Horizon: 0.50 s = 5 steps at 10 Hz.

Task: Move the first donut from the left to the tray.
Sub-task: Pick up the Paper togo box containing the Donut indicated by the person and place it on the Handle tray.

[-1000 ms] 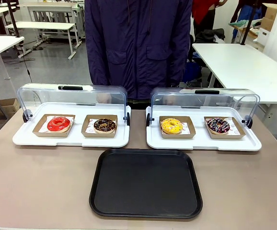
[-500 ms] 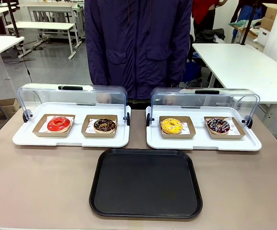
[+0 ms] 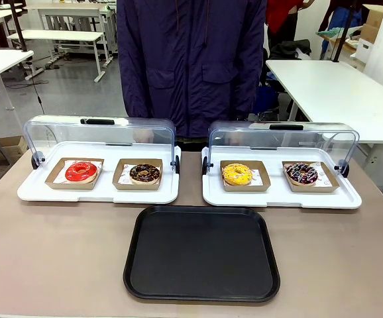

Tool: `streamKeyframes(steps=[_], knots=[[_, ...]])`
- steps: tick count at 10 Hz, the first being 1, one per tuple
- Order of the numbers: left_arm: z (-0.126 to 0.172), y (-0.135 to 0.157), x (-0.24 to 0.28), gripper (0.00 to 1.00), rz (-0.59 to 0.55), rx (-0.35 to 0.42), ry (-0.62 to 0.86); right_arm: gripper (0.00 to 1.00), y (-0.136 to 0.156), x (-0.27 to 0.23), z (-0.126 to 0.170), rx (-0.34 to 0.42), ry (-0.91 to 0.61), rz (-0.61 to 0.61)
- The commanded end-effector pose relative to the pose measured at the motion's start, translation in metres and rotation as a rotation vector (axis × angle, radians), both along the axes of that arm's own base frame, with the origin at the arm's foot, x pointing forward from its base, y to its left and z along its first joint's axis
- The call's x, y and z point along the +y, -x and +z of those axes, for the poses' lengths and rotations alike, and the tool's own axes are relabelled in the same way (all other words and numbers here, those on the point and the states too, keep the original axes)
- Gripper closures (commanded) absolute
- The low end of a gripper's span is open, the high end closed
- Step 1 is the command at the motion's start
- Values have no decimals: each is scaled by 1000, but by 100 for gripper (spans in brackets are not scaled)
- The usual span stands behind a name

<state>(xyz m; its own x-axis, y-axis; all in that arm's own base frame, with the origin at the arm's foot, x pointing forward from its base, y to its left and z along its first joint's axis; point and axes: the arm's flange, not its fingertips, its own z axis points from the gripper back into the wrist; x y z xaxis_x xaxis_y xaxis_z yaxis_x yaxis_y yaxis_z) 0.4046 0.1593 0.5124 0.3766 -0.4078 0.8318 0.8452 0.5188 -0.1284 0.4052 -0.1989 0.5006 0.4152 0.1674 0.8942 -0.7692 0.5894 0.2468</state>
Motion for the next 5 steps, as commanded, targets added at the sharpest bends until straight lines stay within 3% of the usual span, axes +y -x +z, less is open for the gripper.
streamKeyframes(steps=[1,5], knots=[[1,0,0,0,-11,-8,5,0,1,3,0,-19,-9,1],[1,0,0,0,-11,-8,5,0,1,3,0,-19,-9,1]])
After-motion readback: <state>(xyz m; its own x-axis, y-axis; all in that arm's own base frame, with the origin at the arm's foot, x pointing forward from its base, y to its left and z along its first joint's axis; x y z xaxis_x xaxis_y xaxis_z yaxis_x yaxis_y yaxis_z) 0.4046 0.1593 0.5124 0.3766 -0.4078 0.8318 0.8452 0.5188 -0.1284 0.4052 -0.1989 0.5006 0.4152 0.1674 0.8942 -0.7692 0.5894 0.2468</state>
